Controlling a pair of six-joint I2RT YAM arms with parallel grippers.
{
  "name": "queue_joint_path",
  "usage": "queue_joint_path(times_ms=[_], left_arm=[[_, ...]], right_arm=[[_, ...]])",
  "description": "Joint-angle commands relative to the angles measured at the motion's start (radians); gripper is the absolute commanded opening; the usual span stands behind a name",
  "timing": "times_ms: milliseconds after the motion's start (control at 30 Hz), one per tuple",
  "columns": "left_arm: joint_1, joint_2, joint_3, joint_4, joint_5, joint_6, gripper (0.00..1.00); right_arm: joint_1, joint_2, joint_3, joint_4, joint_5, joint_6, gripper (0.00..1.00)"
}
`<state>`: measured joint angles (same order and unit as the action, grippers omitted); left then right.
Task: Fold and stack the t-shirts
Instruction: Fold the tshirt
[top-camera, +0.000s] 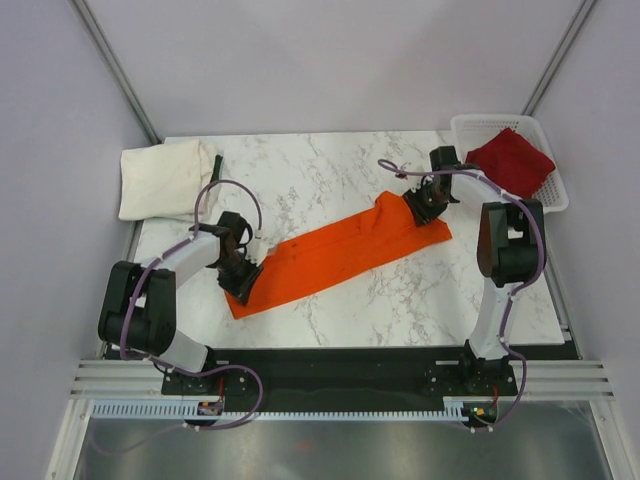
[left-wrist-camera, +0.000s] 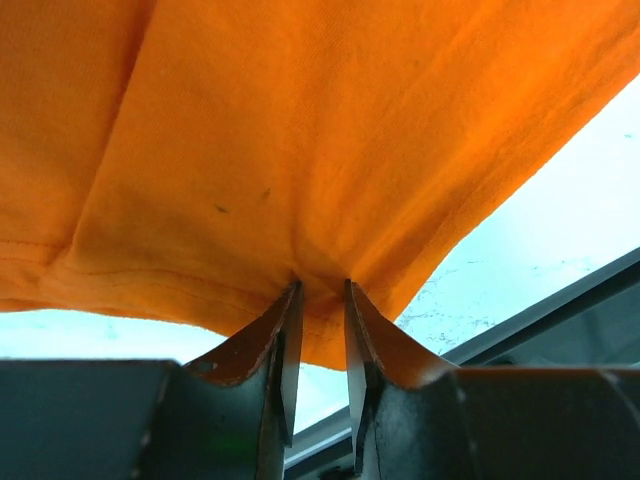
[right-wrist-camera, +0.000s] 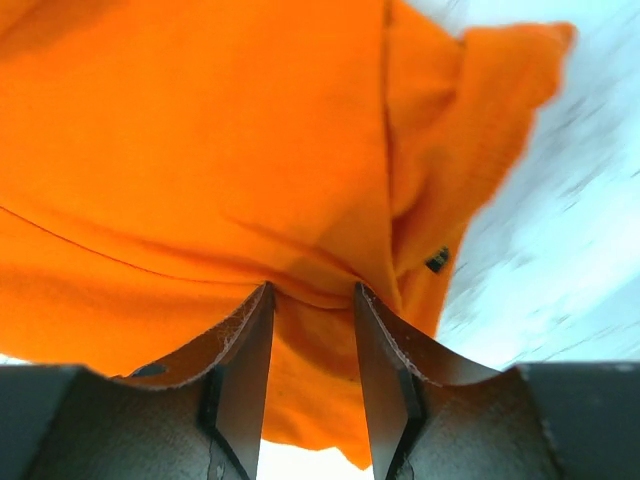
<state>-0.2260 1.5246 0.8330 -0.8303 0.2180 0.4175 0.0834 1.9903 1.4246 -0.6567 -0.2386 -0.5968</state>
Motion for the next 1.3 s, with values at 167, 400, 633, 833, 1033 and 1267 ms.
queue_joint_path(times_ms=[167,400,633,833,1033,1267], left_arm=[[0.002,-0.067,0.233,-0.07,0.004,0.046,0.31],[-0.009,-0.04,0.299,-0.046,0.061,0.162,0.32],[-0.015,-0.049,0.184,0.019,0.061,0.233,0.31],[-0.016,-0.044,0.115,0.028,0.037,0.189,0.3],[-0.053,0.035,0.09,0.048,0.037,0.147,0.3],[-0.085,0.123,0.086,0.076,0.0,0.153,0.28]], right_arm=[[0.029,0.059,0.261,-0.027,-0.027,0.055,0.47],[0.073,-0.065,0.215,-0.057,-0.004,0.158,0.49],[0.088,-0.085,0.086,-0.021,0.064,0.18,0.49],[0.076,-0.03,0.114,0.002,0.084,0.241,0.48],[0.076,0.079,0.145,0.016,0.078,0.256,0.48],[0.081,0.24,0.31,0.019,0.065,0.287,0.47]])
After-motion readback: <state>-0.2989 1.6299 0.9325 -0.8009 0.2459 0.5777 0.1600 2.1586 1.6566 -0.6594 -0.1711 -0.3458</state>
